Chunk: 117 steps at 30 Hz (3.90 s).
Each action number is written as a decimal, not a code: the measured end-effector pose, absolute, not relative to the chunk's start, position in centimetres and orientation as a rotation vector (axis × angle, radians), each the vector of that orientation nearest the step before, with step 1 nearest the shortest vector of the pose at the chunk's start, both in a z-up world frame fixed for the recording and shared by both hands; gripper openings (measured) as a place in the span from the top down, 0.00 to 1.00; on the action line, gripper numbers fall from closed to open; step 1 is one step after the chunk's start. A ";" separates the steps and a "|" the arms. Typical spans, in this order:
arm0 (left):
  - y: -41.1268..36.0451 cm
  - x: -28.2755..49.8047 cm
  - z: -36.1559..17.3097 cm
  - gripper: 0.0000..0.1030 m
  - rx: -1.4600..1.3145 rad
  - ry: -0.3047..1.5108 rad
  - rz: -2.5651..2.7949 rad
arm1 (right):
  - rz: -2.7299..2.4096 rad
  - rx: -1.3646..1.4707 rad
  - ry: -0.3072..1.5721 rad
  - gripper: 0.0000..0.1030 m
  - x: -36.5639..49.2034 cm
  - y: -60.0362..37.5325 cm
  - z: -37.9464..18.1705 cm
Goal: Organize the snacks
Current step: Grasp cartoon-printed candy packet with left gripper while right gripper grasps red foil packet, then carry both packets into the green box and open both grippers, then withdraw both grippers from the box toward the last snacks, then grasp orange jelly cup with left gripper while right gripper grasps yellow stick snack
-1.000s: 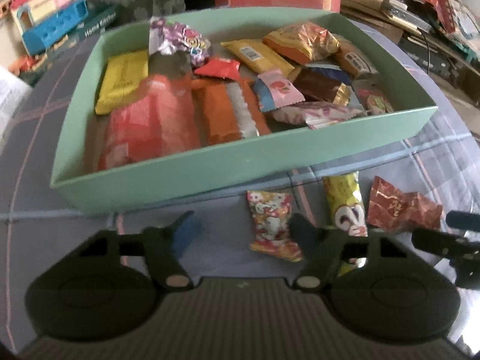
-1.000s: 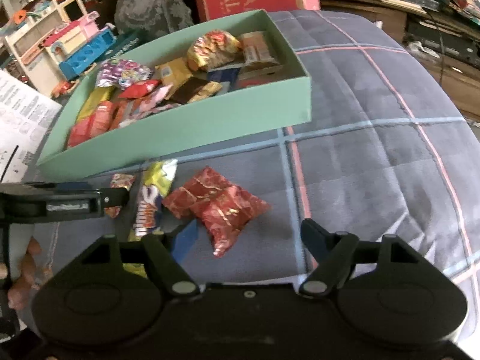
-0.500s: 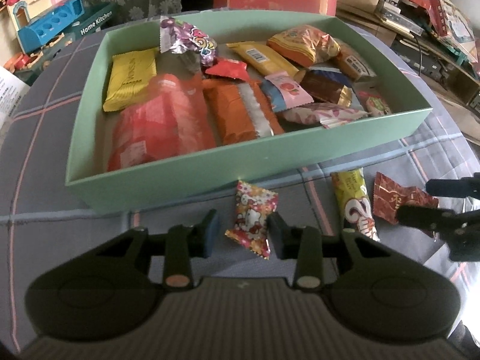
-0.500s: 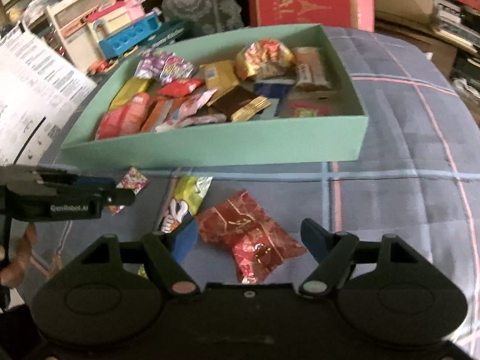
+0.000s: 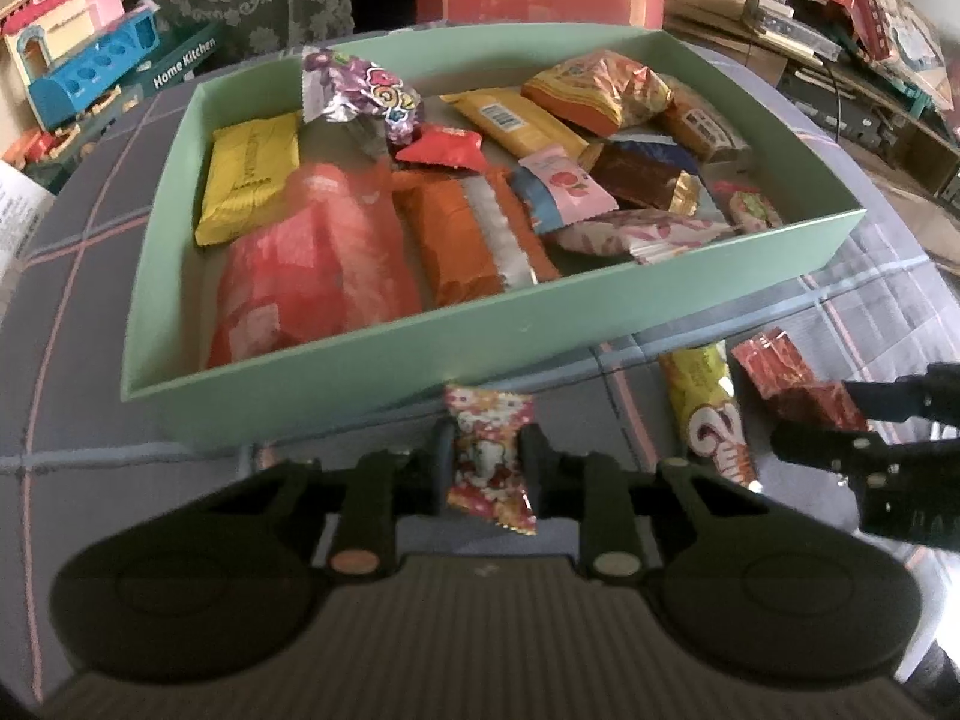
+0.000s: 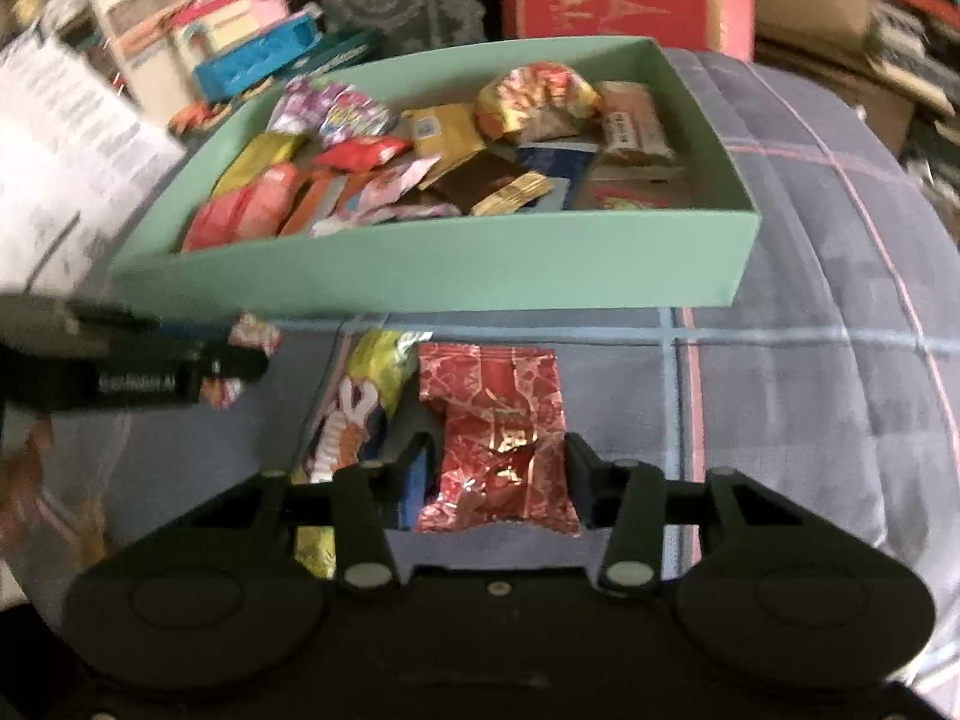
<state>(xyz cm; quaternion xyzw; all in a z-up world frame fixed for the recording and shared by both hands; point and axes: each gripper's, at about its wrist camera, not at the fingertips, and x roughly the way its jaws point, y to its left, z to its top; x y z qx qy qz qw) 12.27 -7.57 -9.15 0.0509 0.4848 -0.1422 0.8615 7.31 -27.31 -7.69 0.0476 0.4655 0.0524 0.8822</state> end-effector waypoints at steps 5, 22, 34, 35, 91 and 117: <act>-6.7 11.7 -9.1 0.79 0.070 1.032 -0.298 | 0.090 0.233 0.982 0.57 6.6 -29.1 -7.4; -7.2 10.1 -2.7 0.80 -0.011 0.940 -0.363 | 0.032 0.328 0.854 0.57 6.2 -31.8 -3.3; -16.6 16.4 -0.1 0.79 0.027 0.901 -0.481 | -0.009 0.401 0.751 0.57 11.7 -36.2 -0.1; -17.2 16.8 -0.3 0.79 0.031 0.908 -0.489 | -0.008 0.400 0.749 0.57 12.1 -36.3 0.0; -5.7 6.0 -3.0 0.00 -0.024 0.956 -0.251 | 0.029 0.392 0.842 0.00 4.0 -27.5 -1.2; 3.1 0.1 -8.8 0.05 -0.172 1.123 -0.101 | 0.097 0.345 1.040 0.00 2.9 -23.1 -6.9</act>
